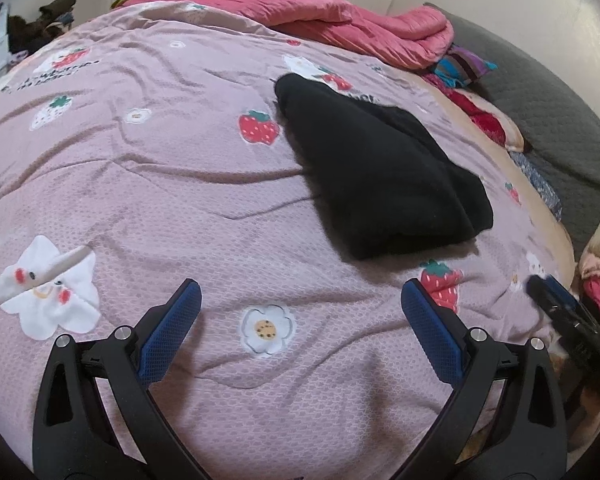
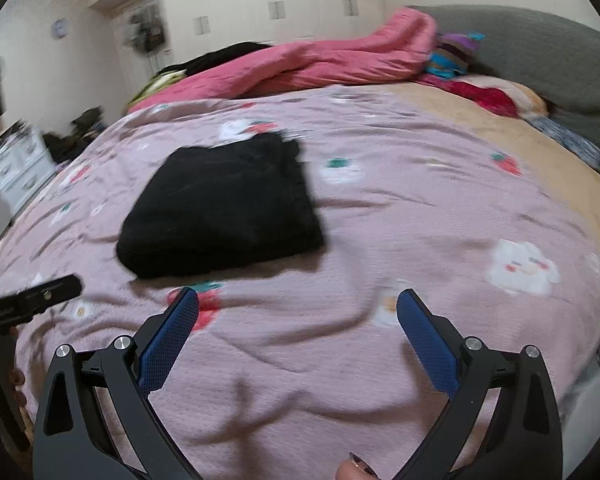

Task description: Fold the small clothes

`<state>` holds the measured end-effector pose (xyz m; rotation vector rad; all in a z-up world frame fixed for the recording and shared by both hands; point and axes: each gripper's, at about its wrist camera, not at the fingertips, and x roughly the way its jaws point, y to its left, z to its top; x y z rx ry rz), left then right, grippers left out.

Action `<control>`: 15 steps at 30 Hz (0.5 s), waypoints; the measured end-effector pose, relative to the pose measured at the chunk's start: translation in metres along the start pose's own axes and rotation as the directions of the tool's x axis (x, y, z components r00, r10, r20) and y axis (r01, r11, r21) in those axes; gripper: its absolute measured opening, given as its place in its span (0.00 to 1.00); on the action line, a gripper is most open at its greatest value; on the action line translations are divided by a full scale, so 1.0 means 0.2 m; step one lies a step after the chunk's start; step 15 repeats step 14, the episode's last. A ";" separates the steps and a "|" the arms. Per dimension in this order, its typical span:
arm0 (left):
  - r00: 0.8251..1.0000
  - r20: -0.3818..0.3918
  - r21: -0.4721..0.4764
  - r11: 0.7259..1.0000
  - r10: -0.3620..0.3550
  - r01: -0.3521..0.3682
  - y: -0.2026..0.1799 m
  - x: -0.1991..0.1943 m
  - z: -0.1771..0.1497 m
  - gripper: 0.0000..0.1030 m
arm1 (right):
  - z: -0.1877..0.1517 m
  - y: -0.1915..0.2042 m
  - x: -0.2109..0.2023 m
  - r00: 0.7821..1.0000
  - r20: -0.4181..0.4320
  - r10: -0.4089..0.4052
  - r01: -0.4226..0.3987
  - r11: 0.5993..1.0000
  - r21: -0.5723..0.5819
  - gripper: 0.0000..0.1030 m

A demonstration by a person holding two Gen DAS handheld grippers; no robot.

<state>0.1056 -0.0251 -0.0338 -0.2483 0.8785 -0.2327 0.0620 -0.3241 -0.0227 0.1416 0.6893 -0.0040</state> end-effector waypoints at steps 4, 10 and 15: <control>0.999 0.041 -0.074 0.997 0.024 -0.021 0.12 -0.07 0.05 0.91 | 0.02 -0.36 -0.23 0.990 0.061 -0.130 0.116 0.975 0.190 0.96; 0.981 0.038 -0.249 0.953 0.191 -0.176 0.51 -0.21 0.17 0.91 | -0.15 -1.10 -0.45 0.837 -0.048 -0.544 0.525 0.777 0.347 0.96; 0.941 0.048 -0.330 0.894 0.336 -0.303 0.87 -0.35 0.27 0.91 | -0.40 -1.59 -0.50 0.696 -0.258 -0.670 0.705 0.569 0.423 0.96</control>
